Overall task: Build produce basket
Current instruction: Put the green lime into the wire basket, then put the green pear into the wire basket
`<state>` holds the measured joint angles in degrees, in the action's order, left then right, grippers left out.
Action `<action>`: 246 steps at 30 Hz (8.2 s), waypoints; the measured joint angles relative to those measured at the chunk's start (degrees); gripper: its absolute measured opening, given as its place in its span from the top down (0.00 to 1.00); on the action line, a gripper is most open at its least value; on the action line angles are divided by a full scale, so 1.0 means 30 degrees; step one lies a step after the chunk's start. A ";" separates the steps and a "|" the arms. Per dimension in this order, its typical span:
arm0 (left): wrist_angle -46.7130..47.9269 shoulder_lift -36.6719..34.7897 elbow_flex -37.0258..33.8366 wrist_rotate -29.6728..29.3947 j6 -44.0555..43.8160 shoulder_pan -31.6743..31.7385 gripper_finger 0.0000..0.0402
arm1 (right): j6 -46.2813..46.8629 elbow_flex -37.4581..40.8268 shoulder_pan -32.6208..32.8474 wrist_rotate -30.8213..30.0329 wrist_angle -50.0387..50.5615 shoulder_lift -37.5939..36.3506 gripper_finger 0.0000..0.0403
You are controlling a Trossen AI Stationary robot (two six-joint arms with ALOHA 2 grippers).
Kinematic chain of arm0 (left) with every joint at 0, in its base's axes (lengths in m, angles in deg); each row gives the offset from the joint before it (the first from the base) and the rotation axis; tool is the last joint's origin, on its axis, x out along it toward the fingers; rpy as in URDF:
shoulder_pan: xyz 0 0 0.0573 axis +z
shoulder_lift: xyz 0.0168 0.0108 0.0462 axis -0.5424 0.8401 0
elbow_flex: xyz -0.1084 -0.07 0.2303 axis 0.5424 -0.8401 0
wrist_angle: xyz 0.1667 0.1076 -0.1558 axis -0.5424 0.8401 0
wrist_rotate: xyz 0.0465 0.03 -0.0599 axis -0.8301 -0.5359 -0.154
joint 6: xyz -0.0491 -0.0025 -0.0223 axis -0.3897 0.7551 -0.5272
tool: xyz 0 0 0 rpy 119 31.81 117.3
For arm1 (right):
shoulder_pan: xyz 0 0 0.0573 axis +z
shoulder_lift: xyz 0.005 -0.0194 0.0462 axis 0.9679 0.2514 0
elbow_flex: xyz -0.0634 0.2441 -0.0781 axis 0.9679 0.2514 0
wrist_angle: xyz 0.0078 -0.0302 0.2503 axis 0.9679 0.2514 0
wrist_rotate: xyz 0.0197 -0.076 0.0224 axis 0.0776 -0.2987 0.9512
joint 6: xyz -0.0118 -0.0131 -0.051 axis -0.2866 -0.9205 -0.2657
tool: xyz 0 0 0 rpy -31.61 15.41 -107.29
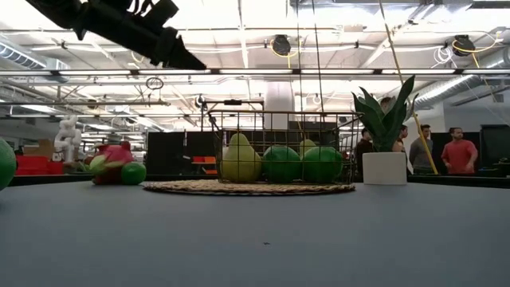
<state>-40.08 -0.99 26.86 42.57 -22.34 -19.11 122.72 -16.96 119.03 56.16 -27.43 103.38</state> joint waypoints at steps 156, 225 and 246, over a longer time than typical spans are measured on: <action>0.1721 -0.0007 0.0244 0.0700 0.0180 0.1559 0.42 | -2.8632 0.9097 -0.9296 -1.1928 -1.4077 -0.4891 0.16; 0.1689 -0.0007 0.0229 0.0722 -0.1394 0.2126 0.42 | -3.2544 0.5331 -1.8395 -1.6508 -2.3618 -0.0462 0.33; 0.1190 0.0008 0.0229 0.0744 -0.1588 0.2091 0.42 | -3.0171 0.5309 -1.8079 -1.7610 -2.2525 0.0492 0.13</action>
<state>-36.51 -0.96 27.54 44.81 -27.10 -12.84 32.20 -1.04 64.79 3.33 -95.00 104.86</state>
